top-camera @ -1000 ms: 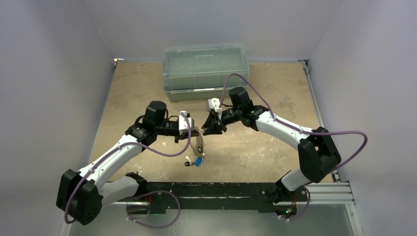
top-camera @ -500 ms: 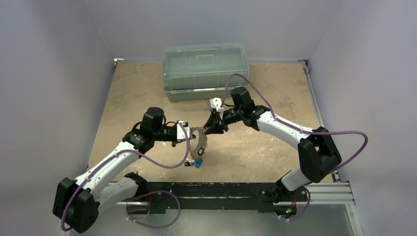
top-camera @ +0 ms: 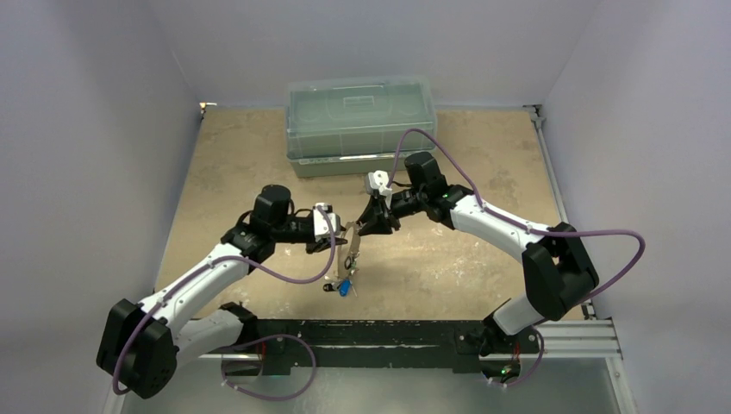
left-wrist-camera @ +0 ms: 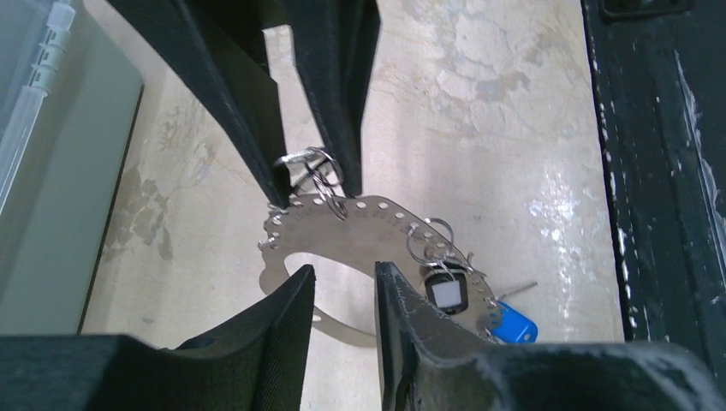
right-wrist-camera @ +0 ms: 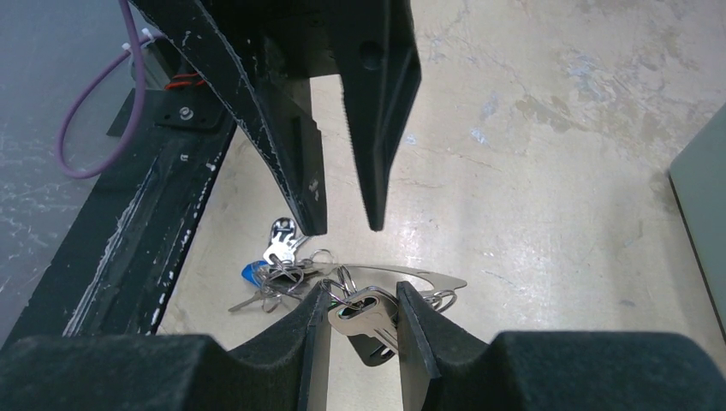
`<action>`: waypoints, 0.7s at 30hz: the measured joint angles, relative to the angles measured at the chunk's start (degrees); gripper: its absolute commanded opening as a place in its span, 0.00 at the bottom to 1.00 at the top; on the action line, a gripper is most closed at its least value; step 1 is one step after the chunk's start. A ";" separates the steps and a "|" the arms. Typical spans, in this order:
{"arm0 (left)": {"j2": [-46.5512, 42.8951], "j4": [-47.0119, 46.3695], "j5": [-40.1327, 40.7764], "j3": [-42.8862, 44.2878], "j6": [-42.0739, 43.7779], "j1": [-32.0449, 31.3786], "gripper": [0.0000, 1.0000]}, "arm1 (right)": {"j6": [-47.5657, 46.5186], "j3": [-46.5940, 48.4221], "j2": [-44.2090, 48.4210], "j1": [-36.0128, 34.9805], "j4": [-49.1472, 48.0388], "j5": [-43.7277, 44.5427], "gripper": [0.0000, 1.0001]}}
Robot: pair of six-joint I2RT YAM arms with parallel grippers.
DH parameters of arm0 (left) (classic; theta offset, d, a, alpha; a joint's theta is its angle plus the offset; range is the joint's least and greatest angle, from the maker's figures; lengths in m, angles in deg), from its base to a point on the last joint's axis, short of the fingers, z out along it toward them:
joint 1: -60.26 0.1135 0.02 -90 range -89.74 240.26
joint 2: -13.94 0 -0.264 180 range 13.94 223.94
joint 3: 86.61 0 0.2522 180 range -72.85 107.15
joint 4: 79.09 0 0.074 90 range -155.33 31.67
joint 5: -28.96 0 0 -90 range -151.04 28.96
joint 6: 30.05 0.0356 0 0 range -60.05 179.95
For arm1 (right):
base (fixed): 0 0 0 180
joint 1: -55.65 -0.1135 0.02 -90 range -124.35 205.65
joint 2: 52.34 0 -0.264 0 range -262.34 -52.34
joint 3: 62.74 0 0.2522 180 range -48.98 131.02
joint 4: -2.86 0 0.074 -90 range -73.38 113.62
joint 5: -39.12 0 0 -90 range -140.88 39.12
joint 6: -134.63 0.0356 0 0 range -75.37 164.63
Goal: Remove the keys from the keyring
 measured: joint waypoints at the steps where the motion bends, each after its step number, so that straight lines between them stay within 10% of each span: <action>1: 0.46 -1.09 0.00 0.00 -1.07 0.00 0.33 | 0.00 0.00 0.00 0.00 0.02 0.00 0.00; 15: 5.84 -12.52 -1.20 0.00 -10.56 -2.49 0.34 | -0.04 0.00 0.00 0.00 0.24 0.00 0.00; 21: 6.62 -14.88 -1.25 -0.17 -11.74 -3.28 0.16 | -0.07 0.00 0.00 0.00 0.26 -0.09 0.00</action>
